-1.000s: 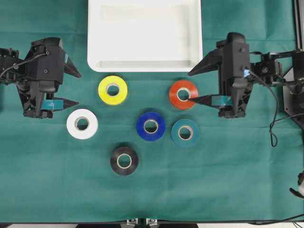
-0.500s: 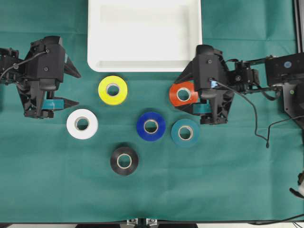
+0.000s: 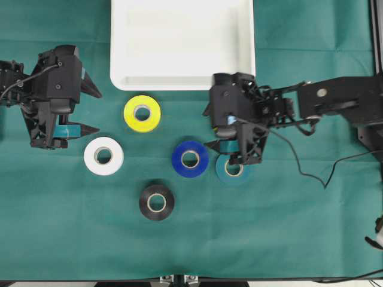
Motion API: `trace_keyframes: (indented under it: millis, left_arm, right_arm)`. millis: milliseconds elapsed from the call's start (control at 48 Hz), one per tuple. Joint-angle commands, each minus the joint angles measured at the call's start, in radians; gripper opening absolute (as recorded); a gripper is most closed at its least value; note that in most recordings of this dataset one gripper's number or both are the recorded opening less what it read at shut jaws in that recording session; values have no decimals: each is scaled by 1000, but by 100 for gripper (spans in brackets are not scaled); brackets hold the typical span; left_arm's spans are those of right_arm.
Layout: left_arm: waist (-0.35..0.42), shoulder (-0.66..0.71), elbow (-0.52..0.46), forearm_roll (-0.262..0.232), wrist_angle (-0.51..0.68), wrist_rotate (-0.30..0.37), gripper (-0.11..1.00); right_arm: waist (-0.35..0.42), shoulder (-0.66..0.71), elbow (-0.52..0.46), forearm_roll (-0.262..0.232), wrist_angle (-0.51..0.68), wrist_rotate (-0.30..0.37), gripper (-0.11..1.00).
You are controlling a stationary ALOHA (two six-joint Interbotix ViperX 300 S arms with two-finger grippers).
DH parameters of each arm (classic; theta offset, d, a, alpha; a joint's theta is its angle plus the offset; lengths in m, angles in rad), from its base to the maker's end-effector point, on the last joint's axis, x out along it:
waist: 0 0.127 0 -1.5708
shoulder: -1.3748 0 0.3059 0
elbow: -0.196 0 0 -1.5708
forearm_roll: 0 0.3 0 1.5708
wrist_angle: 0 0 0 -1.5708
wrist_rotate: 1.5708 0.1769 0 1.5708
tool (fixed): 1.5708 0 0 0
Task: Put the tape alternately from left to right into the white case.
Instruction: 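Shift the right gripper to the blue tape roll and grasp its rim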
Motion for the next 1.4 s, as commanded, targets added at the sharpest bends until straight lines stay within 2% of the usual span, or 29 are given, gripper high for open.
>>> trace_keyframes:
  millis: [0, 979, 1374]
  left_arm:
    - [2, -6, -9, -2, -5, -2, 81]
    - [2, -6, 3, -2, -9, -5, 81]
    - [2, -5, 3, -2, -11, -5, 81]
  right_arm:
    - [8, 12, -40, 2, 9, 2, 82]
    - [34, 189, -115, -2, 9, 94, 83]
    - [26, 245, -156, -2, 8, 98, 84]
